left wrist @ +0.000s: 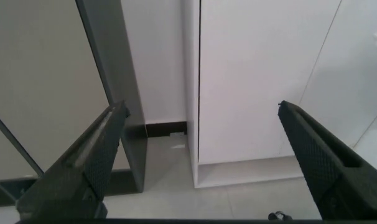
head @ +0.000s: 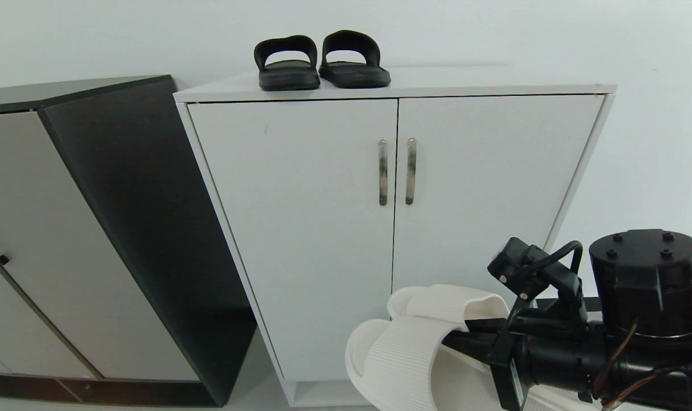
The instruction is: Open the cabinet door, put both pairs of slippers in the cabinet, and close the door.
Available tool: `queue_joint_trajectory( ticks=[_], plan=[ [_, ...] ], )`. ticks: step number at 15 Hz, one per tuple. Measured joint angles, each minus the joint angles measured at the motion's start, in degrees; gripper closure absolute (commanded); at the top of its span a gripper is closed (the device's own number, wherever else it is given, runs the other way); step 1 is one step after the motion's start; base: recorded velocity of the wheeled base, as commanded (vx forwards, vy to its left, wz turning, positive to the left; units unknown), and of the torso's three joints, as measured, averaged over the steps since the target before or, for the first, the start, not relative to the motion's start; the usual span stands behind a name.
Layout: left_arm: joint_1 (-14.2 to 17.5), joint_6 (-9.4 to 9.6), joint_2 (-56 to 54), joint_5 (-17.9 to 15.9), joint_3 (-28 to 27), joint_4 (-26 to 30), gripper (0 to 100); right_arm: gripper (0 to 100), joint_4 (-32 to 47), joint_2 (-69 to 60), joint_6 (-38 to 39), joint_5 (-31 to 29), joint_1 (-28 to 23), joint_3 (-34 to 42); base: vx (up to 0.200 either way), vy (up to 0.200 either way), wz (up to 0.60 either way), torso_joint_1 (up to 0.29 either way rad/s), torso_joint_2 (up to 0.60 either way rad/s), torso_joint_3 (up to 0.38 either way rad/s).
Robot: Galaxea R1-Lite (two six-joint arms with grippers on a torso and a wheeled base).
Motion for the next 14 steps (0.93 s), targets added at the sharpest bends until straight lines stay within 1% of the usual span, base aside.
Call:
queue_joint_trajectory(
  ticks=[2, 3, 4, 6, 7, 8, 9, 10, 11, 12, 14],
  plan=[
    [-0.06, -2.76, 2.18, -1.45, -6.1, 0.0, 0, 100, -0.05, 0.27, -0.13, 0.09, 0.13, 0.17, 0.0, 0.0, 0.0, 0.0, 0.0, 0.0],
    [-0.06, -3.46, 4.58, -3.11, -9.05, -0.07, 0, 100, -0.05, 0.38, -0.13, 0.06, 0.13, 0.2, 0.0, 0.0, 0.0, 0.0, 0.0, 0.0],
    [-0.06, -3.79, 8.28, -6.02, -11.03, -0.49, 0, 100, -0.05, 0.46, -0.13, 0.05, 0.2, 0.2, 0.0, 0.0, 0.0, 0.0, 0.0, 0.0],
    [-0.09, -4.18, 16.82, -14.48, -13.2, -3.74, 0, 100, -0.09, 0.55, -0.13, -0.11, 0.17, 0.28, 0.0, 0.0, 0.0, 0.0, 0.0, 0.0],
    [-0.09, -4.27, 21.72, -19.72, -13.92, -6.56, 0, 100, -0.09, 0.55, -0.13, -0.02, 0.2, 0.34, 0.0, 0.0, 0.0, 0.0, 0.0, 0.0],
    [-0.2, -4.16, 26.49, -25.04, -14.47, -9.96, 0, 100, -0.11, 0.55, -0.2, -0.05, 0.17, 0.43, 0.0, 0.0, 0.0, 0.0, 0.0, 0.0],
    [-0.45, -3.83, 30.31, -29.53, -14.91, -12.89, 0, 100, -0.13, 0.55, -0.51, 0.0, 0.17, 0.43, 0.0, 0.0, 0.0, 0.0, 0.0, 0.0],
    [-1.41, -3.44, 34.19, -33.66, -15.58, -15.38, 0, 100, -0.35, 0.55, -0.99, 0.0, 0.17, 0.43, 0.0, 0.0, 0.0, 0.0, 0.0, 0.0],
    [-3.38, -3.25, 37.22, -35.0, -16.48, -16.2, 0, 100, -0.96, 0.57, -1.54, -0.05, 0.2, 0.5, 0.0, 0.0, 0.0, 0.0, 0.0, 0.0],
    [-5.99, -3.17, 39.75, -35.35, -17.66, -16.64, 0, 100, -1.04, 0.55, -1.9, -0.05, 0.2, 0.63, 0.0, 0.0, 0.0, 0.0, 0.0, 0.0],
    [-12.47, -3.08, 44.22, -35.22, -20.89, -16.97, 0, 100, -1.12, 0.55, -2.15, 0.0, 0.3, 0.89, 0.0, 0.0, 0.0, 0.0, 0.0, 0.0]
  ],
)
